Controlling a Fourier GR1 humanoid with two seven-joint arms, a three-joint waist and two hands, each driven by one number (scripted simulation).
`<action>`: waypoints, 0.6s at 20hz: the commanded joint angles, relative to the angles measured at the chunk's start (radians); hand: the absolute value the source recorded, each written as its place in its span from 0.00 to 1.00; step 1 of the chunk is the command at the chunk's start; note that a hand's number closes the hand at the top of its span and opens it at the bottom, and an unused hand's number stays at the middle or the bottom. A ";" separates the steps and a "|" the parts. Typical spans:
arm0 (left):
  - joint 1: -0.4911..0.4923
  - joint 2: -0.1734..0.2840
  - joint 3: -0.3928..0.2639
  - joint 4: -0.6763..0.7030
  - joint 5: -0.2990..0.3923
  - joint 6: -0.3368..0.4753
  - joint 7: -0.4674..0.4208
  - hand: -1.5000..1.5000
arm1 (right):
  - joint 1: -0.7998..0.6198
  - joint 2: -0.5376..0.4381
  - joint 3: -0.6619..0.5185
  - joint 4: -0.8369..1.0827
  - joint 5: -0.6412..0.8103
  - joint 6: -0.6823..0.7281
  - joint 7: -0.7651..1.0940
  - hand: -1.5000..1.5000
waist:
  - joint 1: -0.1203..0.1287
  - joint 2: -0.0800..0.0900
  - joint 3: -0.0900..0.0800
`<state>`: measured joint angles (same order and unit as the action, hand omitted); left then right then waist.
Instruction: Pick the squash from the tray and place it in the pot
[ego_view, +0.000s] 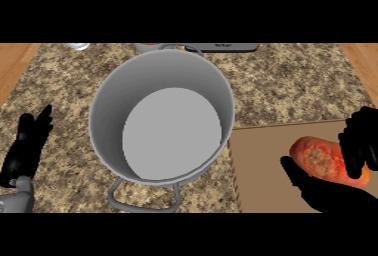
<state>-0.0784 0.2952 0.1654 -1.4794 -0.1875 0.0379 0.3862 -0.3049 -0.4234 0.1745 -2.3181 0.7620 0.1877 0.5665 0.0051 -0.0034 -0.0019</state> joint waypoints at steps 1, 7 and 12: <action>0.002 -0.012 0.005 0.055 -0.005 0.001 -0.049 0.50 | -0.197 0.048 0.056 -0.053 -0.044 0.154 0.179 1.00 | 0.001 0.002 0.000; -0.009 0.008 0.024 0.012 0.019 -0.027 -0.001 0.50 | -0.490 0.235 0.162 0.177 -0.015 0.214 0.359 1.00 | 0.008 0.002 0.000; -0.037 -0.015 0.005 0.049 -0.010 -0.003 -0.008 0.50 | -0.617 0.364 0.168 0.445 0.017 0.176 0.376 1.00 | 0.009 0.006 0.000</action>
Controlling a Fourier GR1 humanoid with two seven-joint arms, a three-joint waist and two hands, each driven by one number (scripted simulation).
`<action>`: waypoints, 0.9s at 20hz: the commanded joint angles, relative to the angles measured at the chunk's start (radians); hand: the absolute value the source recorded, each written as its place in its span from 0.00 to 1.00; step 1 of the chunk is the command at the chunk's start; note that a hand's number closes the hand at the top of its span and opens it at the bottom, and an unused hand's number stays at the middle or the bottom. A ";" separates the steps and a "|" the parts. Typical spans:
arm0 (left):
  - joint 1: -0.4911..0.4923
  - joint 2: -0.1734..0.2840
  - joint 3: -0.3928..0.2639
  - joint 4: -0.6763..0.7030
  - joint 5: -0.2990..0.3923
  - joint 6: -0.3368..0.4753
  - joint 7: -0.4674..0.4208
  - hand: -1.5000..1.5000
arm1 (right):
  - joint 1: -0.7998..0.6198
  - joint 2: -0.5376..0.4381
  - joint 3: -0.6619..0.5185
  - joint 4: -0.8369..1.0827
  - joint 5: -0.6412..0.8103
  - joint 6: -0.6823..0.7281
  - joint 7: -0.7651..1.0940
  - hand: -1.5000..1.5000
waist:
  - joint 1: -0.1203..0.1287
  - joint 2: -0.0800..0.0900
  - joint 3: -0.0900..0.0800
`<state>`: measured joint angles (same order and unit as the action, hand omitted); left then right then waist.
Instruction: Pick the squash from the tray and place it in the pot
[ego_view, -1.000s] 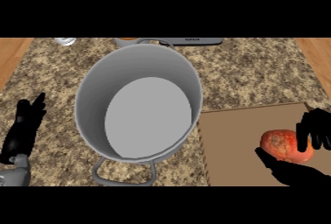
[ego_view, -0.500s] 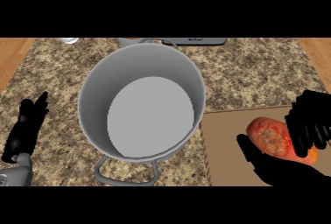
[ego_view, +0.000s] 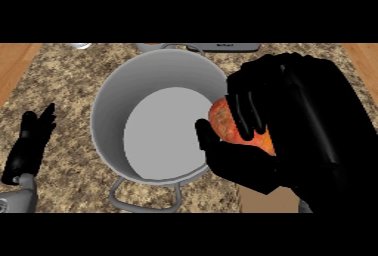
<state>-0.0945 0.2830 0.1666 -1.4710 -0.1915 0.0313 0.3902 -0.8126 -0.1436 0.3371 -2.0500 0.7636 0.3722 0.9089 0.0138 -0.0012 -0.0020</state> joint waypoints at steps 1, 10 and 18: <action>-0.023 0.022 0.011 -0.036 0.002 -0.013 0.052 0.50 | -0.123 0.124 0.029 0.167 0.021 0.008 0.074 1.00 | 0.000 0.000 0.001; -0.052 -0.013 -0.002 0.072 -0.025 0.009 -0.035 0.50 | -0.111 0.143 0.066 0.552 -0.060 -0.178 -0.075 1.00 | 0.005 0.007 0.001; -0.057 0.024 0.039 0.064 0.007 -0.028 -0.020 0.50 | -0.043 0.143 0.193 0.621 -0.230 -0.464 -0.087 0.00 | 0.000 0.003 0.002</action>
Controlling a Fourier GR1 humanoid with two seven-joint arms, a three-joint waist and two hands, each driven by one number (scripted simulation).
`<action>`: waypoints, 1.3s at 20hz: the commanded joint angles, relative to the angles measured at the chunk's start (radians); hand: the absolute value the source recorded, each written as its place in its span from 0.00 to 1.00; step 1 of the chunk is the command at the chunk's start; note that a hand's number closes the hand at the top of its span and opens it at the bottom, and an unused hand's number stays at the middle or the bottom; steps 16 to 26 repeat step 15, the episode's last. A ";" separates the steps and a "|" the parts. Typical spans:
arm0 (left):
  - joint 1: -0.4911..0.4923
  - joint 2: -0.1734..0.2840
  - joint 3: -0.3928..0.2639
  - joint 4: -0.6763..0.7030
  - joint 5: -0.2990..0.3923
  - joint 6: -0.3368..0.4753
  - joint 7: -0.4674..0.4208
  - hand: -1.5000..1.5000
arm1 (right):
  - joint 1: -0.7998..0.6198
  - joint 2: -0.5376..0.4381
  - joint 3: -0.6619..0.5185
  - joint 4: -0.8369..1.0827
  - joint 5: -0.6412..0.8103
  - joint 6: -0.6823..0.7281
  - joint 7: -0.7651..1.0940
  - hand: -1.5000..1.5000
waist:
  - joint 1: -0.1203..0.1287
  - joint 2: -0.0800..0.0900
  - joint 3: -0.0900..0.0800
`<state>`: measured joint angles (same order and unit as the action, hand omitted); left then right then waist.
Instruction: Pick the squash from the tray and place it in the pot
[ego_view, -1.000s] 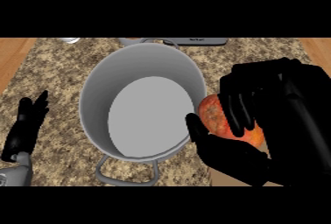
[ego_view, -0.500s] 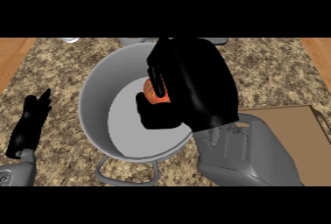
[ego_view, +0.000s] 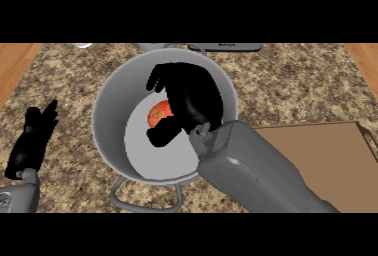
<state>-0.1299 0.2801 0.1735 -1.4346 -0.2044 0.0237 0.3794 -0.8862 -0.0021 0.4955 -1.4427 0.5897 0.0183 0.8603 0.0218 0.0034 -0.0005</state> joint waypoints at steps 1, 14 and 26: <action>0.008 -0.021 -0.020 -0.015 -0.022 0.017 0.004 0.50 | 0.011 0.002 0.008 0.080 -0.095 -0.185 -0.089 0.00 | 0.005 0.001 0.001; 0.010 0.048 0.048 -0.007 0.021 -0.037 0.010 0.50 | 0.139 -0.047 -0.216 -0.039 -0.169 -0.524 -0.266 0.00 | -0.025 -0.004 0.001; 0.074 -0.036 0.003 -0.011 -0.013 0.024 -0.048 0.50 | 0.169 -0.060 -0.231 -0.078 -0.190 -0.514 -0.288 0.00 | -0.024 -0.004 0.001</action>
